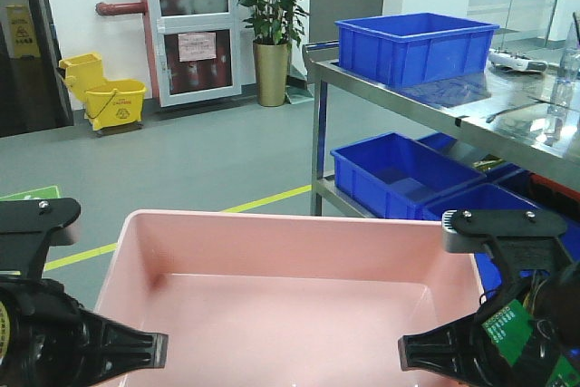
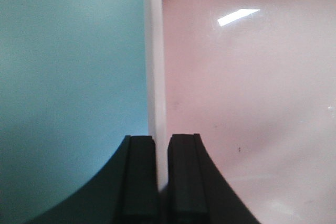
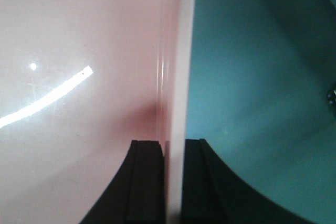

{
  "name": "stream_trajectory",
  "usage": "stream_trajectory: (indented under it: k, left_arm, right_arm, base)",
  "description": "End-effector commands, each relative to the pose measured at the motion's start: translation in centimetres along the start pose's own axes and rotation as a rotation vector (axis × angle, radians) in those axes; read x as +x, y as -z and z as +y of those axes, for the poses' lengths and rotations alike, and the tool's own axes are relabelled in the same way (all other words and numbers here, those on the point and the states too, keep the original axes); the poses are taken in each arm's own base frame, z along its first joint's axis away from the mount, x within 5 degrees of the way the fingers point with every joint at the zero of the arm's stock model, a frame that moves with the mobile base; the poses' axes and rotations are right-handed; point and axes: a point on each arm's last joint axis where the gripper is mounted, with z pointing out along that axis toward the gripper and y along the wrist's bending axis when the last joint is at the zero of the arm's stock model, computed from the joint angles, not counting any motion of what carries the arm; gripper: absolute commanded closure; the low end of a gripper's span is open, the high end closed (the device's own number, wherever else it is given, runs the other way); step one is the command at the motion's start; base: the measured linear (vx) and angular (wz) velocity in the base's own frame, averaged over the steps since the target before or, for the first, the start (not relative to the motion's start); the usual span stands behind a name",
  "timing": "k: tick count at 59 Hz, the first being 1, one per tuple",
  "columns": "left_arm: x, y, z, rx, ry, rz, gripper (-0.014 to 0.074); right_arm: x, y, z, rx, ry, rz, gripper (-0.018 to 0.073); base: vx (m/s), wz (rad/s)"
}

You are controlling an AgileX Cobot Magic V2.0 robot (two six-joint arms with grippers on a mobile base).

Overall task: Grab pink bin and stack on right shelf
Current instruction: 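Carry the bin with both grippers up to the steel shelf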

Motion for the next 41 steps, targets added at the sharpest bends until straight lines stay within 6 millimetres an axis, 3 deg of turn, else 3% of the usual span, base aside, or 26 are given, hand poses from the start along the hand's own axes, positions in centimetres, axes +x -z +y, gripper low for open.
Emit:
stream_trajectory:
  k: [1, 41]
  left_arm:
    - [-1.15, 1.65, -0.03, 0.047, -0.003, -0.109, 0.054]
    - [-1.15, 1.65, -0.03, 0.047, -0.003, -0.109, 0.054]
  right_arm:
    - [-0.97, 1.27, -0.69, 0.024, 0.023, -0.096, 0.0561]
    - [-0.97, 1.27, -0.69, 0.024, 0.024, -0.096, 0.0561]
  base:
    - [0.45, -0.01]
    - [0.45, -0.12]
